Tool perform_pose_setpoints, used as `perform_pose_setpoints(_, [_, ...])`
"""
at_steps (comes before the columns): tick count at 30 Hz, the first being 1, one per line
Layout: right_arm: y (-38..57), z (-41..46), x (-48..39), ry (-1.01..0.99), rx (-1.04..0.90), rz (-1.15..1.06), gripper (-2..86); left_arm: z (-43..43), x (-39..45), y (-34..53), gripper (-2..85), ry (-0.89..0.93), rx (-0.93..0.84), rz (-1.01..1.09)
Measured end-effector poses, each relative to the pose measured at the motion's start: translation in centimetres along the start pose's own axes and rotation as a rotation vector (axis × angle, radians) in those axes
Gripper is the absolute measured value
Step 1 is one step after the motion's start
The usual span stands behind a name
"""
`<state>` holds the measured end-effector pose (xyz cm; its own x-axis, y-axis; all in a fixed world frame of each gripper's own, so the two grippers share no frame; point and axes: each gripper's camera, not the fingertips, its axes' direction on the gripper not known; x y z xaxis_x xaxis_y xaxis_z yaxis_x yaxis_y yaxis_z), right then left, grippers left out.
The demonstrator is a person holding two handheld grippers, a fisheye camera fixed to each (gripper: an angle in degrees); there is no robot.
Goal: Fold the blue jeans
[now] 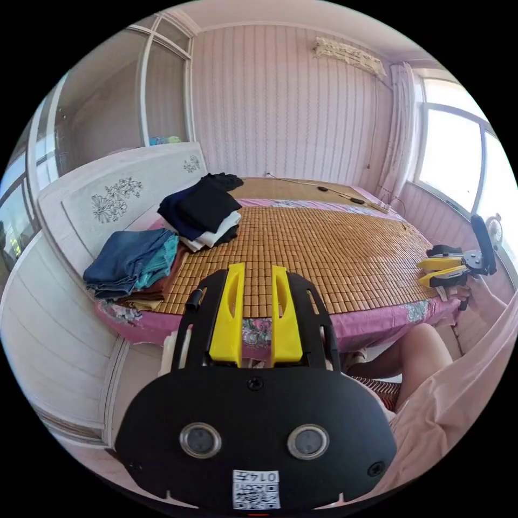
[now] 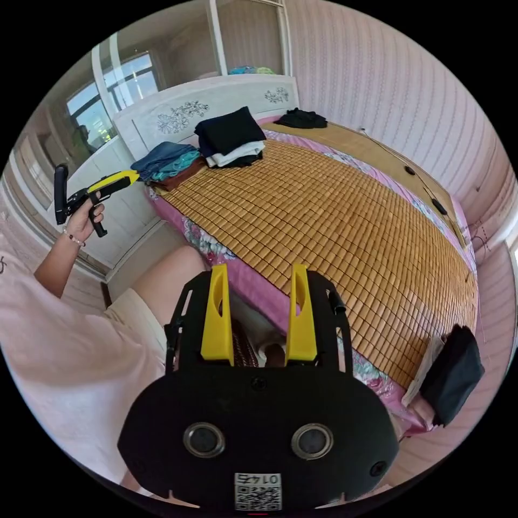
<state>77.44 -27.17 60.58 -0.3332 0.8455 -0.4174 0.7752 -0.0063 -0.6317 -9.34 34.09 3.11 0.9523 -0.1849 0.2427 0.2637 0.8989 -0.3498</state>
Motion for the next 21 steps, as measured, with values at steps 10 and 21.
perform_pose_setpoints(10, [-16.4,6.7,-11.7,-0.076,-0.074,-0.573,16.0,-1.7,-13.0,5.5,10.2,-0.273,-0.022,-0.293])
perform_pose_setpoints(21, [-36.5,17.1,-29.0,-0.089,-0.011,-1.058,14.9,4.1,-27.4,6.0,12.4,-0.289,-0.088,-0.555])
